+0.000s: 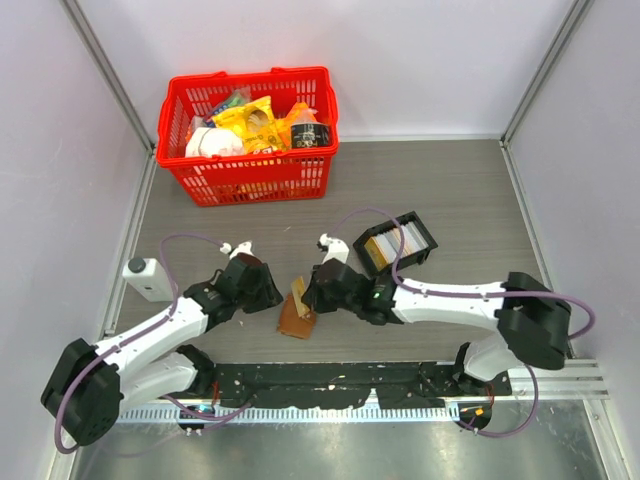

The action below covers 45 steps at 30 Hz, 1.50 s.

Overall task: Put the credit cards into the card holder
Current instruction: Open the card holder at the center of the board.

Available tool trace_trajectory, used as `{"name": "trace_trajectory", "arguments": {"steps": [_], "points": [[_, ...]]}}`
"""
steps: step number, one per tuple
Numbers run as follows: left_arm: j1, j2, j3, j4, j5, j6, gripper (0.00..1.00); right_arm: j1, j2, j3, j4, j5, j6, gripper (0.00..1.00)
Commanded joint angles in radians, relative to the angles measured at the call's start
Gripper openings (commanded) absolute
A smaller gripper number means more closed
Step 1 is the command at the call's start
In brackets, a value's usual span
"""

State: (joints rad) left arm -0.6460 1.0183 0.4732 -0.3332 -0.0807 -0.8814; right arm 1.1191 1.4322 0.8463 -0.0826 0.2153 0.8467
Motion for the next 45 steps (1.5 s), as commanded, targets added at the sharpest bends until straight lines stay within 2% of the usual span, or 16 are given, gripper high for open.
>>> {"name": "trace_trajectory", "arguments": {"steps": [1,5,13,17,21,23,27,38,40,45], "points": [[-0.003,-0.029,0.021,-0.070,-0.057,0.001,0.46,0.036,0.074,0.040,0.095,0.024,0.112,0.01],[-0.003,-0.037,0.010,-0.069,-0.051,-0.007,0.46,0.044,0.096,0.011,0.012,0.056,0.124,0.01],[-0.001,-0.004,0.004,-0.024,-0.008,-0.008,0.46,0.047,-0.058,-0.133,0.021,0.085,0.147,0.01],[-0.001,0.025,0.004,0.003,0.016,-0.005,0.45,0.048,-0.085,-0.171,0.020,0.099,0.173,0.01],[-0.003,0.042,0.007,0.008,0.022,-0.002,0.44,0.047,-0.084,-0.174,0.007,0.113,0.193,0.01],[-0.003,0.048,0.007,0.011,0.027,-0.002,0.39,0.048,-0.085,-0.173,-0.017,0.130,0.216,0.01],[-0.001,0.054,0.008,0.014,0.036,-0.001,0.36,0.047,-0.102,-0.196,0.001,0.144,0.241,0.01],[-0.006,0.068,-0.007,0.043,0.105,0.001,0.32,0.047,-0.061,-0.202,0.026,0.118,0.273,0.01],[-0.007,0.066,-0.018,0.054,0.117,-0.002,0.28,0.047,-0.053,-0.199,0.014,0.116,0.282,0.01],[-0.014,0.083,-0.033,0.066,0.133,-0.007,0.29,0.047,-0.023,-0.204,0.075,0.065,0.290,0.01]]}}
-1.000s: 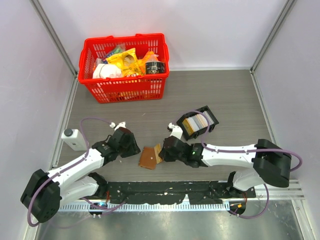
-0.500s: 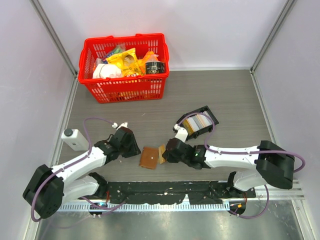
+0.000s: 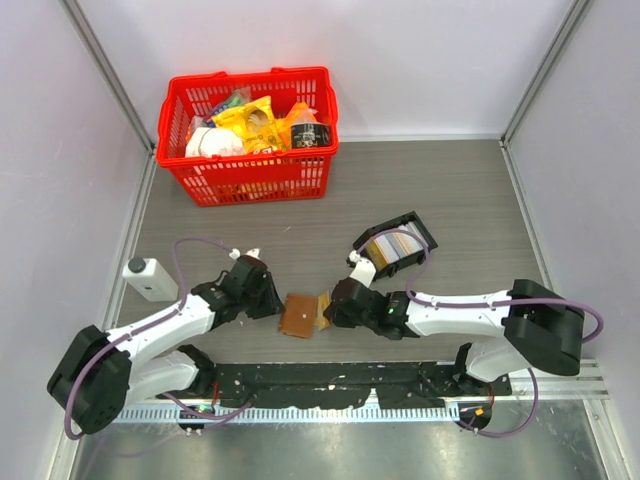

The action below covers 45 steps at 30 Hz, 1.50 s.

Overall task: Put the credit cards into the card holder
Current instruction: Open the card holder at the center of the board.

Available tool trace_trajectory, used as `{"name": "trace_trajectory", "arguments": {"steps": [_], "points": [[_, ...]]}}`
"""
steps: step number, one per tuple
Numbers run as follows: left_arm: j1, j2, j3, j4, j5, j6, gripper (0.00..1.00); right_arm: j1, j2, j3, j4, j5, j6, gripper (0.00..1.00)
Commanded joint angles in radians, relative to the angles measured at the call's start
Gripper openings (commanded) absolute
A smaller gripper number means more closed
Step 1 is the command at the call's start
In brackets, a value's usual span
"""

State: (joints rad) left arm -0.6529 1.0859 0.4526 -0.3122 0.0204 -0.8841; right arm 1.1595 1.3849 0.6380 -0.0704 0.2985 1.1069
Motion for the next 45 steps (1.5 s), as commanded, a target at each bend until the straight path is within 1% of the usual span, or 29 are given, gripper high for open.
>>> {"name": "trace_trajectory", "arguments": {"steps": [1,5,9,11,13,17,20,23,27,28,32,37,41,45], "points": [[-0.008,0.022,-0.015,0.048,0.032,-0.004,0.29,0.005,0.034,0.008,0.064,-0.024,0.033,0.01],[-0.011,0.034,-0.020,0.067,0.039,-0.009,0.31,0.005,0.037,0.005,0.150,-0.052,0.004,0.01],[-0.016,0.035,-0.014,0.068,0.036,-0.007,0.33,0.006,0.006,0.035,0.149,-0.035,-0.050,0.01],[-0.016,0.035,-0.008,0.068,0.032,-0.004,0.36,0.005,-0.012,0.035,0.188,-0.051,-0.073,0.01],[-0.016,0.035,0.001,0.068,0.030,-0.001,0.37,0.006,-0.014,0.046,0.185,-0.068,-0.087,0.01],[-0.016,0.034,0.026,0.061,0.024,0.007,0.45,0.006,-0.012,0.058,0.204,-0.093,-0.105,0.01],[-0.016,0.025,0.041,0.048,0.015,0.011,0.48,0.006,-0.003,0.064,0.218,-0.114,-0.110,0.01],[-0.017,-0.004,0.057,0.021,-0.006,0.017,0.50,0.006,0.003,0.058,0.239,-0.125,-0.108,0.01],[-0.016,-0.067,0.061,0.001,-0.011,0.010,0.57,0.006,-0.012,0.031,0.296,-0.131,-0.098,0.01],[-0.016,-0.079,0.061,-0.001,-0.042,0.005,0.58,0.006,-0.015,0.026,0.320,-0.136,-0.090,0.01],[-0.016,-0.153,0.043,-0.018,-0.050,-0.022,0.60,0.006,-0.006,0.022,0.363,-0.165,-0.085,0.01],[-0.016,-0.228,0.034,-0.034,-0.054,-0.038,0.64,0.003,0.029,0.032,0.376,-0.190,-0.068,0.01],[-0.016,-0.228,0.026,-0.028,-0.034,-0.042,0.66,0.006,0.046,0.031,0.428,-0.225,-0.047,0.01],[-0.016,-0.221,0.015,-0.045,-0.027,-0.046,0.63,0.005,0.080,0.054,0.412,-0.254,-0.051,0.01]]}}
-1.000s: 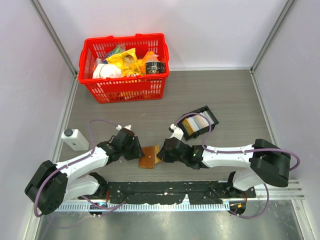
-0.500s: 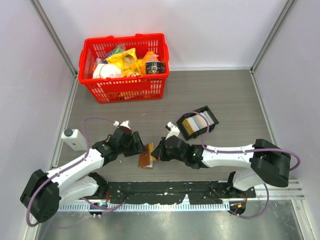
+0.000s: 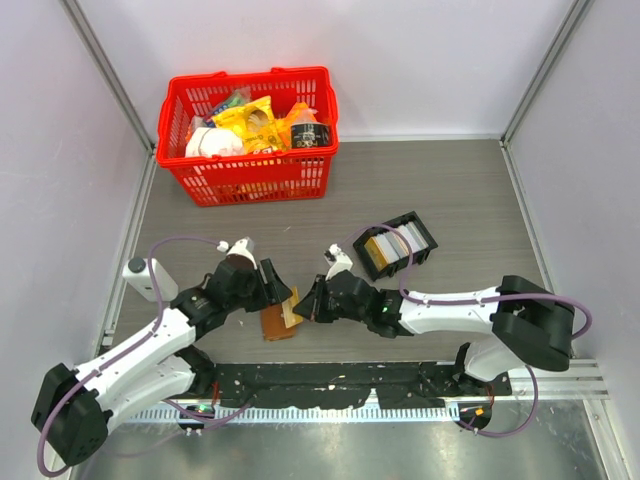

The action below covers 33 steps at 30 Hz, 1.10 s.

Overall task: Put the credit cards into the card holder
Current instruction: Open the card holder at the center of the board.

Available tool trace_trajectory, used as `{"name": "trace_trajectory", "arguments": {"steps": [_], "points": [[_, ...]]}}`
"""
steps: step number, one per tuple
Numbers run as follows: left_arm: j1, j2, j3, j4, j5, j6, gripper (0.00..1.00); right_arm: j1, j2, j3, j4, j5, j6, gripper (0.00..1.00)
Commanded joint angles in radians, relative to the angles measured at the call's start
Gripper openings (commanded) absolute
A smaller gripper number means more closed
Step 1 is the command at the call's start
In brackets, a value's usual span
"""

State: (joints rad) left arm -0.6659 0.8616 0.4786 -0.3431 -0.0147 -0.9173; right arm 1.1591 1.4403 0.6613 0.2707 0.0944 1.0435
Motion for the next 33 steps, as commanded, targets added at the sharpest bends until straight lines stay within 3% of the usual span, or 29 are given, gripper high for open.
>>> {"name": "trace_trajectory", "arguments": {"steps": [1,3,6,10,17,25,33], "points": [[-0.003,-0.001,-0.012,-0.022,0.007,-0.012,0.62,0.005,0.040,0.031,0.079,-0.058,0.010,0.01],[-0.004,-0.019,-0.012,-0.068,-0.025,-0.021,0.62,0.004,0.051,0.032,0.065,-0.055,0.019,0.01],[-0.003,-0.074,0.002,-0.161,-0.095,-0.023,0.64,-0.002,-0.033,-0.009,-0.020,0.101,0.013,0.01],[-0.001,-0.122,0.000,-0.286,-0.191,-0.048,0.66,-0.058,-0.054,0.021,-0.153,0.108,-0.025,0.01],[-0.003,-0.053,-0.046,-0.298,-0.159,-0.086,0.61,-0.055,0.017,0.046,-0.189,0.079,-0.030,0.01],[-0.003,-0.050,-0.037,-0.327,-0.209,-0.091,0.57,-0.015,-0.058,0.159,-0.224,0.097,-0.152,0.01],[-0.001,0.002,-0.040,-0.321,-0.220,-0.095,0.51,0.008,0.112,0.215,-0.199,0.047,-0.132,0.01]]}}
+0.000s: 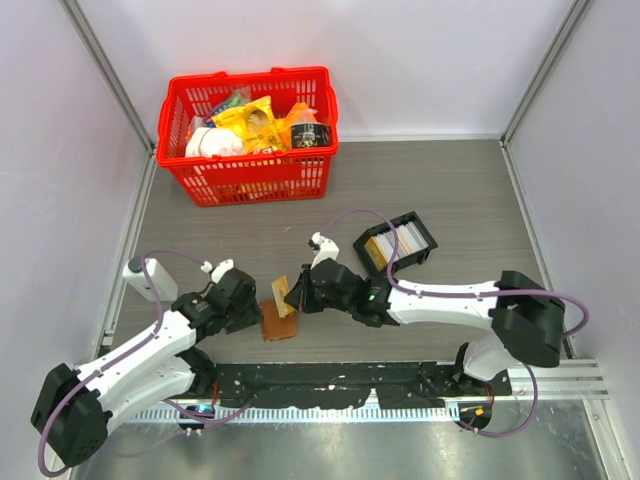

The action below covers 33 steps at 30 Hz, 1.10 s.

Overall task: Put the credit cards into the card holder
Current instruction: Open the card holder at the center of the board.

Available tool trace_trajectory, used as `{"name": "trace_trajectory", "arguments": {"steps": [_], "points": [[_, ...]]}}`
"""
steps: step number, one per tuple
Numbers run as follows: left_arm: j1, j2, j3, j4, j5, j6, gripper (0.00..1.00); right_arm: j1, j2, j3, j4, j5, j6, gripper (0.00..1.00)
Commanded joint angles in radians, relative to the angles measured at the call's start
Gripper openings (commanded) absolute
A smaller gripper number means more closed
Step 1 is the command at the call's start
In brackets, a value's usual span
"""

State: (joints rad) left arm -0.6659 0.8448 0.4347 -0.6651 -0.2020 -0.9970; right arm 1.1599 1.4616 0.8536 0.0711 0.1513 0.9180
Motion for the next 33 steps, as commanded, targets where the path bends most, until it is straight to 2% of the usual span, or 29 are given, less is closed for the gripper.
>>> {"name": "trace_trajectory", "arguments": {"steps": [1,10,16,22,26,28,33], "points": [[-0.001,0.023,0.003,0.007,-0.034,-0.015,0.51,0.007,0.100,0.021,-0.002,-0.006,-0.005,0.01],[-0.001,0.057,-0.028,0.100,0.016,-0.006,0.48,0.007,0.048,-0.057,-0.065,0.100,0.013,0.01],[-0.003,0.106,-0.031,0.151,0.047,0.004,0.37,0.001,0.048,-0.109,-0.057,0.088,0.041,0.01],[-0.003,0.146,-0.036,0.199,0.079,0.012,0.24,-0.003,0.083,-0.114,-0.008,0.042,0.050,0.01],[-0.004,0.169,-0.051,0.271,0.116,0.012,0.21,-0.015,0.066,-0.157,0.054,0.010,0.070,0.01],[-0.004,0.191,-0.050,0.291,0.134,0.012,0.16,-0.031,0.065,-0.177,0.084,-0.013,0.091,0.01],[-0.003,0.195,-0.044,0.300,0.136,0.012,0.18,-0.055,0.046,-0.248,0.214,-0.052,0.139,0.01]]}}
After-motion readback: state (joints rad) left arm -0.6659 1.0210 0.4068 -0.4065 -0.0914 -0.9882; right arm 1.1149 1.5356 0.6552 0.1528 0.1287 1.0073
